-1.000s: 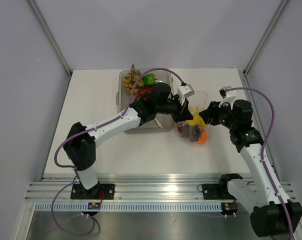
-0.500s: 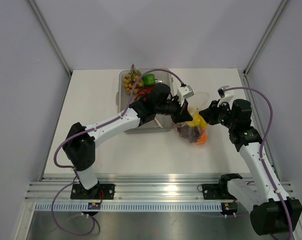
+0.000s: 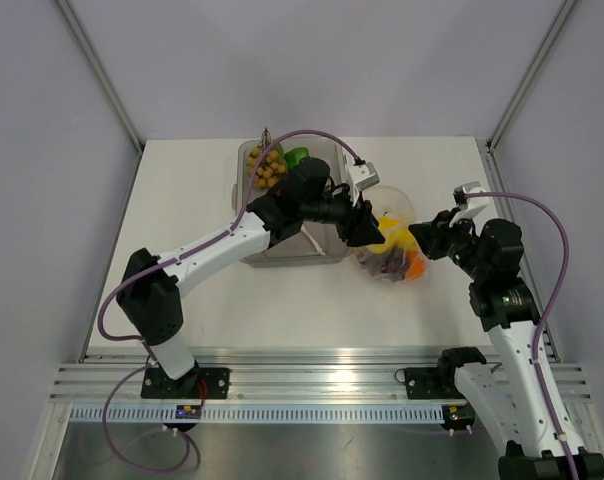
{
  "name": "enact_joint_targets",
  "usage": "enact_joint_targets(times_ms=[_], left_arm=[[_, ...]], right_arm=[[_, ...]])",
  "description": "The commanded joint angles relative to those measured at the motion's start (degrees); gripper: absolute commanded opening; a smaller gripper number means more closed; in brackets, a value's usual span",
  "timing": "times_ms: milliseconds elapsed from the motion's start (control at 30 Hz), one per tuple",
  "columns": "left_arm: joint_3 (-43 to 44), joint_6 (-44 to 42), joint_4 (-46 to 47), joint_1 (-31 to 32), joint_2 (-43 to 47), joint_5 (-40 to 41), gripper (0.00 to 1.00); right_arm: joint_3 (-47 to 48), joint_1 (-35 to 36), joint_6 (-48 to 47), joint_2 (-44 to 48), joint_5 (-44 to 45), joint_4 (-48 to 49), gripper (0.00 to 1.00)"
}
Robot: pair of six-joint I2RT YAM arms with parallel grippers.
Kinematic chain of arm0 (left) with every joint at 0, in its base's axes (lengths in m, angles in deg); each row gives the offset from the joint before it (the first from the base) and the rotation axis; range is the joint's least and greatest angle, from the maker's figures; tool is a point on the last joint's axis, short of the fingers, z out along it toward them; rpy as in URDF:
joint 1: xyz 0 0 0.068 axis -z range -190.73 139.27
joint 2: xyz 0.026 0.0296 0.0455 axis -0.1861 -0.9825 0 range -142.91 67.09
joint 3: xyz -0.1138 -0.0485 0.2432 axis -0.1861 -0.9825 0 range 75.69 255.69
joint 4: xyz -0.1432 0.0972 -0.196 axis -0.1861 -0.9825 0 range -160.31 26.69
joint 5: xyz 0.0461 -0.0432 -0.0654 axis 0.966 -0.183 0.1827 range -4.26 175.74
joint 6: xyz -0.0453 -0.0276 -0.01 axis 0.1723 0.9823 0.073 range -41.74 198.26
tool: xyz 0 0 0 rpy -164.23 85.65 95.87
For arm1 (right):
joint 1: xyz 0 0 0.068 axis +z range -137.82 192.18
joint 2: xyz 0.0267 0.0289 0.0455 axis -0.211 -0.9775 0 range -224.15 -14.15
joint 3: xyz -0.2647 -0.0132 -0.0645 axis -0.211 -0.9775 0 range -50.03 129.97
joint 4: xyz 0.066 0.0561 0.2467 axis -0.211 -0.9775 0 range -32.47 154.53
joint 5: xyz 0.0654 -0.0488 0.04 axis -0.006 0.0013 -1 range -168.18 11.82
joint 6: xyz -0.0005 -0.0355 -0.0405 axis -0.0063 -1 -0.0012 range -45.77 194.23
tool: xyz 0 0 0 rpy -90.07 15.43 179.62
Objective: Place the food in the zip-top bag and seal the zipper
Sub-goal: Adjust the zipper food storage bag at the center of the board, then zip the zipper food storage bag at the center of the board.
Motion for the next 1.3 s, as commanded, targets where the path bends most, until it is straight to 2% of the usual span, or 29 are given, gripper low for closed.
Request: enact_joint_targets(times_ms=[0,200,367,500,833,1067,1267], left_arm=[[4.9,-1.8,-0.8,-0.9,2.1,-5.9,0.57],[6.8,-5.6,-2.1,-2.5,4.6,-8.4,0.57],[8.6,-16.3,-4.3,-2.1,7.1,-11.0,0.59],[13.5,-27.2,-12.1,0.4,7.1,-10.9,0.62],[22.1,-43.1,-28.9,7.2,5.7,-14.6,0.71],[22.6,-44.0,-29.9,9.2,5.1,-15.5,0.71],[20.4,-42.6,-27.4,10.5,5.0,-12.5,0.71]], right_arm=[[3.8,-0.1,-2.6,2.1,-0.1,0.0,0.0],[8.0,-0.2,-7.9,2.9,-5.8,-3.8,0.0],[11.4,-0.2,-11.5,3.0,-13.3,-10.2,0.0],[15.5,-0.2,-14.7,3.9,-17.7,-15.7,0.0],[23.9,-0.2,-18.7,4.4,-26.1,-28.7,0.0],[26.7,-0.3,-19.3,4.2,-29.4,-31.3,0.0],[26.8,-0.2,-19.5,4.4,-29.9,-32.0,0.0]])
